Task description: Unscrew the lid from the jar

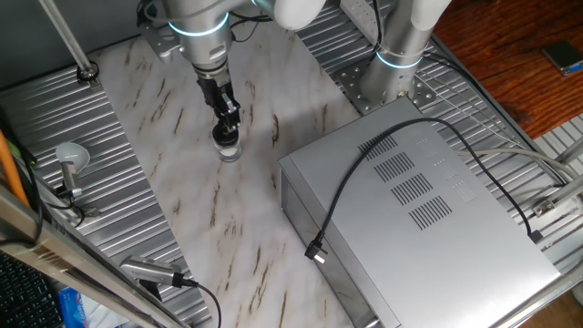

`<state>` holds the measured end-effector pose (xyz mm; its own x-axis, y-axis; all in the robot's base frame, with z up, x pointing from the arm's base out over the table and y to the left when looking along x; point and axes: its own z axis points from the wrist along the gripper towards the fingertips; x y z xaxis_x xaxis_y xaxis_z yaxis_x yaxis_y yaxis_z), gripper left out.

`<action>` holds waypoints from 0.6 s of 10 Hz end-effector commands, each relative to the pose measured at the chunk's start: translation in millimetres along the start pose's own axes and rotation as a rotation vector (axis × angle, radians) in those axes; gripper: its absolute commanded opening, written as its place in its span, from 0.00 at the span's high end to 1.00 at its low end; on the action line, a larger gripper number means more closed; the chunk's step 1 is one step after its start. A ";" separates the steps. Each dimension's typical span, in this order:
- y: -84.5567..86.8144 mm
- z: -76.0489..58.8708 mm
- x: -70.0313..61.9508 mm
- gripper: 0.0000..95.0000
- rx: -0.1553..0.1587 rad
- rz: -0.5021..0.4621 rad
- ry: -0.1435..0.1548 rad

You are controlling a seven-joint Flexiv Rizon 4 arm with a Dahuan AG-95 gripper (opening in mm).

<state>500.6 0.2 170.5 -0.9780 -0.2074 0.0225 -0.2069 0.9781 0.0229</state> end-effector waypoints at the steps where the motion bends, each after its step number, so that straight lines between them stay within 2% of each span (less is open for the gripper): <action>1: 0.3 -0.5 0.1 1.00 -0.028 -0.283 0.047; 6: 0.3 -0.5 -0.1 1.00 -0.032 -0.290 0.053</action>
<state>500.8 0.3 170.9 -0.8751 -0.4800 0.0612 -0.4763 0.8768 0.0668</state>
